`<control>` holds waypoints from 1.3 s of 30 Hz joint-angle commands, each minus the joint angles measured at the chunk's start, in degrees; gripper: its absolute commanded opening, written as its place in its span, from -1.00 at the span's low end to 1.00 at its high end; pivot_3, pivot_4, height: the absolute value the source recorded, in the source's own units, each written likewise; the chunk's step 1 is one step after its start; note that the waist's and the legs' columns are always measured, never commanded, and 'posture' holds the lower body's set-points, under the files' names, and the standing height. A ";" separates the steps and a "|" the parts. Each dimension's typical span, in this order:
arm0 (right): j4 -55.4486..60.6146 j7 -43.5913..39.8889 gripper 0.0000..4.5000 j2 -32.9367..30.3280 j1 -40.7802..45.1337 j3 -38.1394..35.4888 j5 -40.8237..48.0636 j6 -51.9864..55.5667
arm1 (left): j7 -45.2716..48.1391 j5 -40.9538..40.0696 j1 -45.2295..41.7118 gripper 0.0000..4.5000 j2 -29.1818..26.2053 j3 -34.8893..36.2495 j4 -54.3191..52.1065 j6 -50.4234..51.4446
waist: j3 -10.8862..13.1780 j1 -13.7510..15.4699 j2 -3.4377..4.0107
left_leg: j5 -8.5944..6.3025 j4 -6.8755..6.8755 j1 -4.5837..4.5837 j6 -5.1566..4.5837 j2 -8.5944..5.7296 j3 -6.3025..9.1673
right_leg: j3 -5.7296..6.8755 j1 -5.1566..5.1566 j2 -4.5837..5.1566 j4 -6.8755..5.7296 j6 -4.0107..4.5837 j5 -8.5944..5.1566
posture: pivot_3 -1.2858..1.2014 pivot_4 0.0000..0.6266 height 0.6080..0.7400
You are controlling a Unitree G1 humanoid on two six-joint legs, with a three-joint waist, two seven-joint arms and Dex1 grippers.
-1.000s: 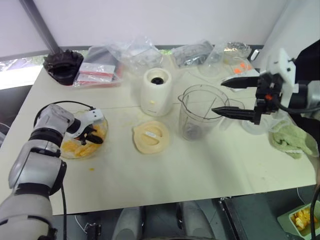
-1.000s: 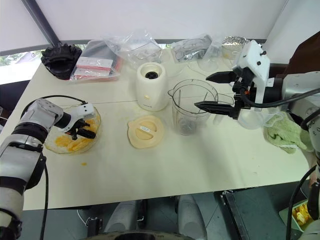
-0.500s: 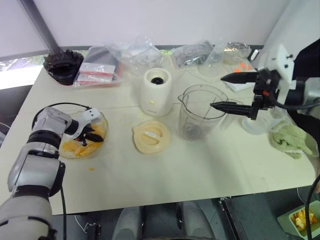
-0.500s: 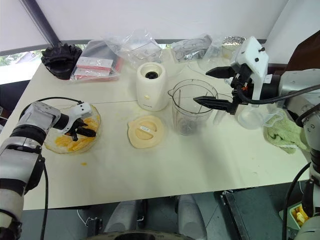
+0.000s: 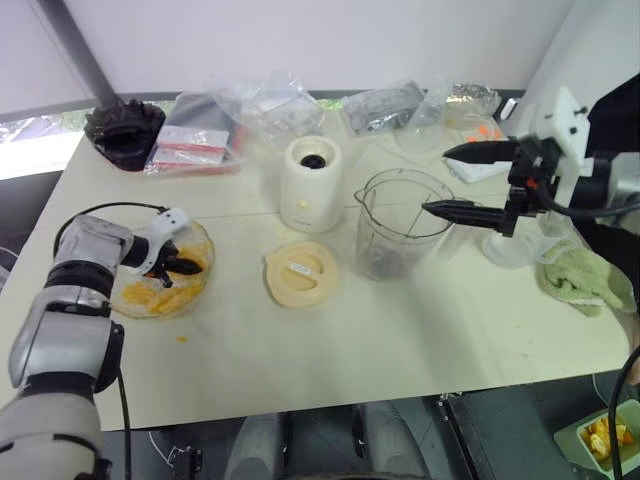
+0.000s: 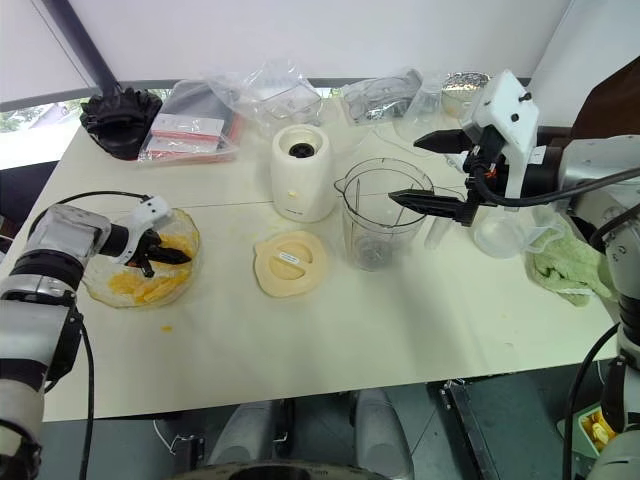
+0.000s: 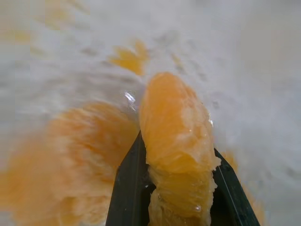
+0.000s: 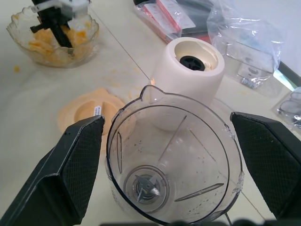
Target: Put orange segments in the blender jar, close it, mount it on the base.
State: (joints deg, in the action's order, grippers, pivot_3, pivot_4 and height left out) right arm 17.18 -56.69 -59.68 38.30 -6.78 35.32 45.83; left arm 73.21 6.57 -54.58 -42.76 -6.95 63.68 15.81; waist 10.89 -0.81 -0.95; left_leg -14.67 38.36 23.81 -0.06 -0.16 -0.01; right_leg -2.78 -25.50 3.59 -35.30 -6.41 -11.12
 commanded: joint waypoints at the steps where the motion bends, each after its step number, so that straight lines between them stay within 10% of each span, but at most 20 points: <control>1: 0.74 -0.02 1.00 -0.20 0.49 -1.10 -0.12 -0.78 | -0.34 -6.11 -1.91 -0.73 -2.85 6.49 -7.08 5.01 | 0.00 -0.01 -0.01 | 0.00 0.00 0.00 0.00 0.00 0.00 | 0.00 0.00 0.00 0.00 0.00 0.00 | 0.03 -0.52 1.00; 14: 4.56 3.28 1.00 -0.20 -5.93 -6.18 0.70 0.78 | -4.89 -21.54 -6.78 -0.73 1.56 12.55 -41.33 23.31 | 0.02 0.14 -0.04 | 0.03 0.02 0.00 0.04 -0.04 0.13 | 0.04 0.08 -0.01 -0.01 -0.01 0.01 | 0.03 -0.52 1.00; 24: 21.17 14.76 1.00 4.54 -24.23 -22.70 5.23 8.09 | 1.33 -20.54 -32.89 -0.73 23.01 5.60 -16.46 4.14 | 0.03 1.13 -0.13 | -0.03 0.53 0.22 -0.05 -0.12 0.15 | 0.04 0.18 -0.04 0.09 -0.08 0.02 | 0.03 -0.52 1.00; 39: 41.10 31.01 1.00 11.04 -41.13 -41.08 21.49 17.75 | 6.92 -11.04 -34.90 -0.73 35.85 0.42 5.31 -14.36 | 0.04 1.50 -0.14 | -0.12 0.69 0.36 -0.21 -0.08 0.26 | 0.03 0.17 -0.10 0.12 0.10 -0.09 | 0.03 -0.52 1.00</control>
State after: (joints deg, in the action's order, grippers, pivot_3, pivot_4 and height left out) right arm 56.30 -27.59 -48.46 -2.73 -45.70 54.35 63.64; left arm 80.72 -4.86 -88.48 -7.13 -7.27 69.29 3.11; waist 10.94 0.70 -1.09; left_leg -14.79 39.08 24.18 -0.27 -0.24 0.25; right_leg -2.75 -25.33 3.50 -35.18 -6.31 -11.21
